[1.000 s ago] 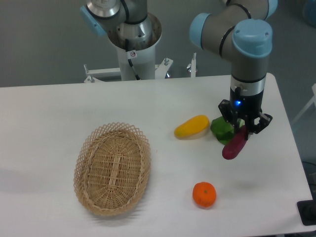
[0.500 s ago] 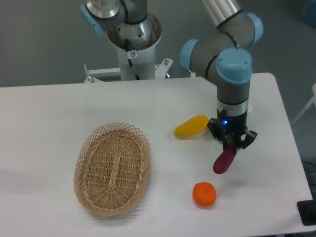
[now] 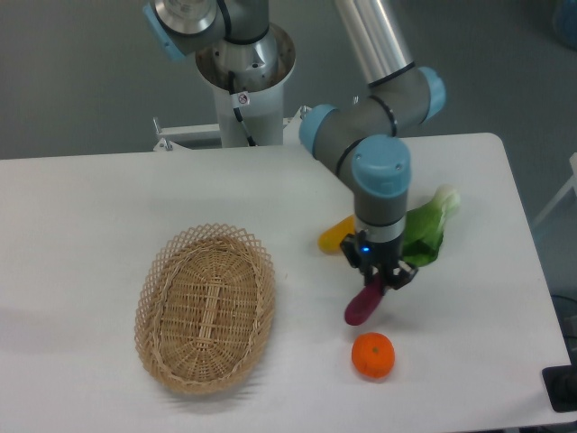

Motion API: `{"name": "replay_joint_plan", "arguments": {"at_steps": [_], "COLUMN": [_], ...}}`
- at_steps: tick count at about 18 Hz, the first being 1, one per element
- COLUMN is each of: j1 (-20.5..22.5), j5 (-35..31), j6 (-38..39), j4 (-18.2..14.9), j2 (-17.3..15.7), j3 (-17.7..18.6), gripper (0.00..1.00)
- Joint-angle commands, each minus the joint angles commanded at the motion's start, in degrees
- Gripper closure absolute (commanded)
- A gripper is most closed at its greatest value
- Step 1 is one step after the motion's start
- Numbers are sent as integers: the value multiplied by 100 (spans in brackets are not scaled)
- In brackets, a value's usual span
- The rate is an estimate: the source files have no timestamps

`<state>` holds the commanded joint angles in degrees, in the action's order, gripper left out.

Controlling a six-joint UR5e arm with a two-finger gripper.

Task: Place the sweet potato on the table
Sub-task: 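Carry the sweet potato toward the orange and lower it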

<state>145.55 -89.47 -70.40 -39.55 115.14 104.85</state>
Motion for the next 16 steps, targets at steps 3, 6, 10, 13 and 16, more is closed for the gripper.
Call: {"name": "replay_joint_plan", "arguments": {"at_steps": [3, 6, 10, 13, 16], "j1": [0, 0, 17, 26, 35], "j5": [0, -9, 0, 0, -17], "j6": [9, 17, 202, 141, 167], "j4": [-9, -17, -17, -26, -35], "j2": [-9, -35, -105, -132, -97], "j3": [0, -9, -123, -271, -622], "gripper": [64, 0, 0, 0, 0]}}
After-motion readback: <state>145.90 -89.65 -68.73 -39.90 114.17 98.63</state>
